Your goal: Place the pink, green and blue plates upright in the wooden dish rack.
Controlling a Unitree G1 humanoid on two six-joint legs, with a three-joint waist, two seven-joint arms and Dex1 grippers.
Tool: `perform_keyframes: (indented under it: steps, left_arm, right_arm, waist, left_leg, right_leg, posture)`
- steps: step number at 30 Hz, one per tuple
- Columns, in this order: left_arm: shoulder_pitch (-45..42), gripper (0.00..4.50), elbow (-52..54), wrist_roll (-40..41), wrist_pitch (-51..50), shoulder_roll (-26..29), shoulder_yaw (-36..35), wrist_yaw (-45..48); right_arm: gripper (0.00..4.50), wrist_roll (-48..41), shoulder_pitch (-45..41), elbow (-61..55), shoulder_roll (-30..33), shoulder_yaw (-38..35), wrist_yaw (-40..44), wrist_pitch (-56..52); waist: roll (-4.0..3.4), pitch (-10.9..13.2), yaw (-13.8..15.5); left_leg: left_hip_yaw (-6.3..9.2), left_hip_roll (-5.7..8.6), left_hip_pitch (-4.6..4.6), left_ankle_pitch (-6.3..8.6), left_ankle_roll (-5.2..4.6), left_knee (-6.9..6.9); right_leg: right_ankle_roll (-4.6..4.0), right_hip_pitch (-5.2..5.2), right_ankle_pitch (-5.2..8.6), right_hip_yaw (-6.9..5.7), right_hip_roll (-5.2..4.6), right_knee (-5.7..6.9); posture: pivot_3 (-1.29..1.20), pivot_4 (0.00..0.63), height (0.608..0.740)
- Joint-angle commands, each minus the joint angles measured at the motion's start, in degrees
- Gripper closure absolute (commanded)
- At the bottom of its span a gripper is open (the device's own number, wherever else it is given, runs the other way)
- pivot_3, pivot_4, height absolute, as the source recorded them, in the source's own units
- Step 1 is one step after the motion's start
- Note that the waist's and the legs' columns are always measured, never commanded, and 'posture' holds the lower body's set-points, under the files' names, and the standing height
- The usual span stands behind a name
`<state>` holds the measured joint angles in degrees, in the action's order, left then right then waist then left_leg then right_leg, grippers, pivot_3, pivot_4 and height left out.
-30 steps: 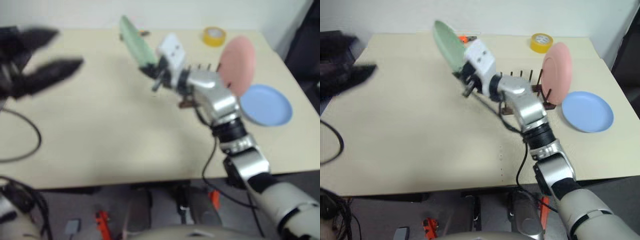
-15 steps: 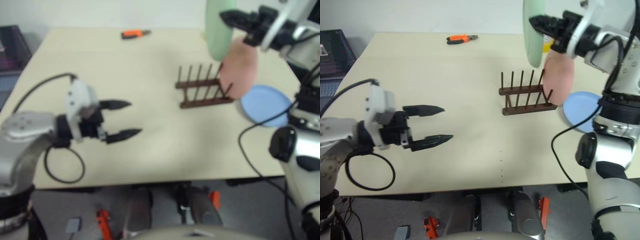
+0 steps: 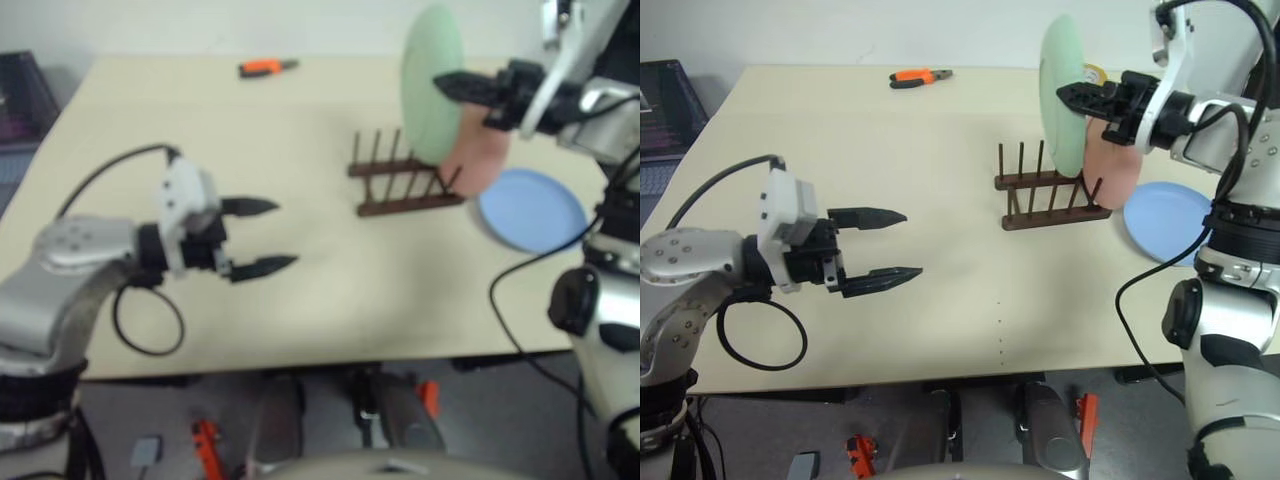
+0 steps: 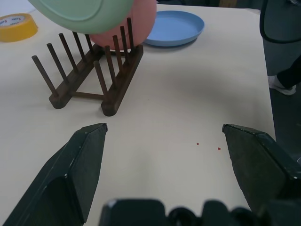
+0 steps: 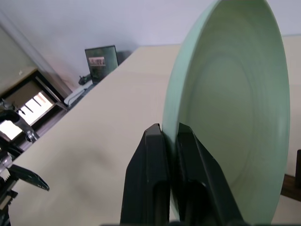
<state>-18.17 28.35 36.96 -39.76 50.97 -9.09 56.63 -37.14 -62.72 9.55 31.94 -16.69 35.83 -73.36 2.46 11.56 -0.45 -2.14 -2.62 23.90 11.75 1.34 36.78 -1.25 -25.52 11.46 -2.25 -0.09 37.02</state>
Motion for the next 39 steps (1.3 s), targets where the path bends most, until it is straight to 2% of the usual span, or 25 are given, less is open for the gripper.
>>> perform_keyframes:
  steps: [1,13,16,25,30,33,36,39]
  left_arm:
    - [0.4,0.2,1.8,0.8,0.2,0.4,-1.2,-0.9]
    - [2.0,0.2,3.0,2.5,-0.3,1.1,-2.8,-3.0]
    - [2.1,0.14,2.9,2.5,-0.1,1.3,-2.8,-3.1]
    - [1.4,0.14,2.3,2.1,0.5,1.6,-2.0,-3.0]
    - [-0.3,0.14,1.4,1.1,1.5,1.8,0.1,-1.3]
    - [-1.6,0.14,1.4,0.5,1.9,1.9,1.9,-0.1]
    - [-4.3,0.14,1.1,-2.2,2.7,-0.3,6.8,-1.4]
    - [-7.4,0.14,0.5,-6.4,4.0,-3.9,12.9,-3.4]
  right_arm:
    - [4.5,-0.6,-0.1,-0.5,1.2,0.1,0.6,1.5]
    - [4.5,2.2,0.5,5.3,3.3,3.9,3.0,6.5]
    - [3.66,2.6,-0.1,6.7,3.2,3.8,2.8,7.2]
    - [0.51,5.2,0.3,5.4,5.8,6.3,5.0,12.0]
    - [0.51,7.0,1.2,0.7,10.8,8.5,8.3,15.7]
    - [0.51,7.7,3.0,-5.5,17.3,10.4,12.5,15.9]
    - [0.51,5.6,12.4,-16.5,28.0,9.8,19.2,14.2]
    - [0.51,5.8,24.1,-22.9,35.7,8.3,21.7,12.8]
  waist:
    - [0.0,0.0,0.0]
    - [0.0,0.0,0.1]
    - [0.0,0.0,0.2]
    - [0.0,0.0,0.2]
    - [-0.03,0.0,0.2]
    - [-0.04,0.0,0.4]
    - [-0.04,0.0,1.2]
    - [-0.05,0.0,1.4]
  left_leg:
    - [0.0,0.0,0.0,0.0,0.0,0.0]
    - [0.0,0.02,0.0,0.0,0.0,0.01]
    - [-0.01,0.02,0.0,0.0,0.0,0.01]
    - [-0.01,0.01,0.01,0.0,0.01,0.0]
    - [-0.02,0.01,0.01,0.01,0.01,0.0]
    - [-0.02,0.02,0.03,0.02,0.02,-0.02]
    - [0.01,0.03,0.07,0.05,0.06,-0.01]
    - [-0.04,0.04,0.04,0.13,0.16,0.08]
  right_leg:
    - [0.0,0.0,0.0,0.0,0.0,0.0]
    - [0.0,0.0,0.0,-0.01,0.0,0.0]
    - [0.0,0.01,0.0,0.0,0.0,-0.01]
    - [0.0,0.0,0.0,-0.01,0.03,-0.02]
    - [-0.01,-0.01,0.01,-0.01,0.02,-0.02]
    - [-0.03,-0.02,0.02,-0.01,0.02,-0.06]
    - [-0.05,-0.01,0.05,-0.04,0.0,-0.11]
    - [-0.03,0.03,0.07,0.0,-0.02,-0.14]
  posture:
    - [0.0,0.15,0.74]
    - [0.0,0.15,0.74]
    - [0.0,0.15,0.74]
    - [0.0,0.15,0.74]
    - [0.0,0.15,0.74]
    - [0.0,0.15,0.74]
    - [0.0,0.15,0.74]
    - [0.0,0.15,0.74]
